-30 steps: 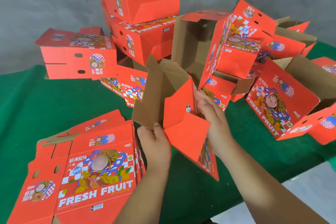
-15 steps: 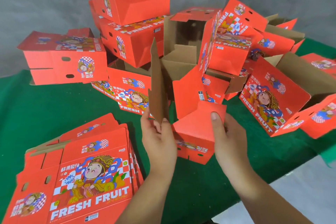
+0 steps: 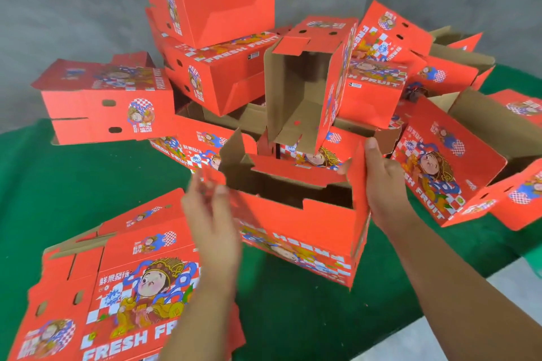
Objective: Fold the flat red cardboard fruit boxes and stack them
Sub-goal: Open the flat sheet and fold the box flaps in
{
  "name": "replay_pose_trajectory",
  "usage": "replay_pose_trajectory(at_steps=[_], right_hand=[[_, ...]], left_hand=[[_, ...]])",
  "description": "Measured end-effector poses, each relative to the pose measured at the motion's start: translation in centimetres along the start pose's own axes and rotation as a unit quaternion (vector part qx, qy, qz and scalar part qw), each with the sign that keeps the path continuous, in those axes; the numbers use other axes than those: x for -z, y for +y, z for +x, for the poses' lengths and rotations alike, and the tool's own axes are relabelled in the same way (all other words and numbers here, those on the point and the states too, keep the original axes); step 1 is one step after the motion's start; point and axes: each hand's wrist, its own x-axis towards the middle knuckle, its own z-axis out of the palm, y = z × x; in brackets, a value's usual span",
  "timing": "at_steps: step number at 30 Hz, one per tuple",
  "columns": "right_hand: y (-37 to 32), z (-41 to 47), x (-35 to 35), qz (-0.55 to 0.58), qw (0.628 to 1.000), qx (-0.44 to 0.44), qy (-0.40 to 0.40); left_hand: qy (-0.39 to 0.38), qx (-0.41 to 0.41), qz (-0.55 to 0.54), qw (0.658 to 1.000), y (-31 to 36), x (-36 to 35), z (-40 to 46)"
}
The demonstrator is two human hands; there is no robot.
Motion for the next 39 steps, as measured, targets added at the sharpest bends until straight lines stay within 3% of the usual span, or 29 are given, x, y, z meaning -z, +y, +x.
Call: replay_pose_trajectory(at_steps=[2, 5, 9, 11, 14, 17, 22, 25, 27, 30, 34, 36, 39], right_hand=[[0.3, 0.2, -0.2, 0.059, 0.998, 0.0, 0.012], [0.3, 0.5, -1.0, 0.123, 0.99, -0.014, 0.063], [-0.1, 1.3, -1.5, 0.125, 0.988, 0.013, 0.089], [-0.2, 1.8, -1.4, 0.106, 0.988, 0.014, 0.107], [0.3, 2.3, -1.9, 0.078, 0.992, -0.032, 0.094], [1.5, 2.9, -2.7, -0.03, 0.998, -0.042, 0.047], [2.4, 4.7, -2.6, -0.118, 0.992, -0.004, 0.053], [1.8, 4.3, -3.7, -0.107, 0.994, 0.003, -0.027], [1.5, 3.4, -3.9, -0.115, 0.985, 0.113, -0.059], [-0.1, 2.4, -2.0, -0.221, 0.91, 0.303, -0.177], [-2.7, 1.5, -0.7, -0.375, 0.808, 0.301, -0.34], [-3.0, 1.4, -1.0, -0.421, 0.791, 0.272, -0.35], [-2.8, 1.5, -1.1, -0.4, 0.822, 0.327, -0.241]], left_hand=[[-0.028, 0.115, 0.044, 0.992, -1.2, 2.2, 3.5], [-0.164, 0.227, -0.051, 0.959, -1.4, 2.7, 4.1], [-0.123, 0.126, -0.042, 0.983, -0.4, 3.8, 1.9], [-0.117, 0.127, 0.013, 0.985, -0.1, 5.4, 3.1], [-0.217, 0.172, 0.1, 0.956, 0.7, 9.0, 4.4], [-0.338, 0.101, 0.148, 0.924, 1.5, 10.5, 2.5], [-0.359, 0.076, 0.285, 0.886, 2.8, 10.6, 2.2], [-0.334, 0.077, 0.293, 0.892, 2.8, 9.6, 2.3], [-0.274, 0.073, 0.283, 0.916, 2.2, 8.7, 1.9], [-0.19, 0.072, 0.259, 0.944, 1.3, 7.3, 0.7], [-0.161, 0.069, 0.255, 0.951, 1.0, 6.5, 0.3], [-0.155, 0.075, 0.243, 0.955, 1.3, 6.3, 0.5], [-0.143, 0.063, 0.226, 0.962, 1.4, 6.2, 0.3]])
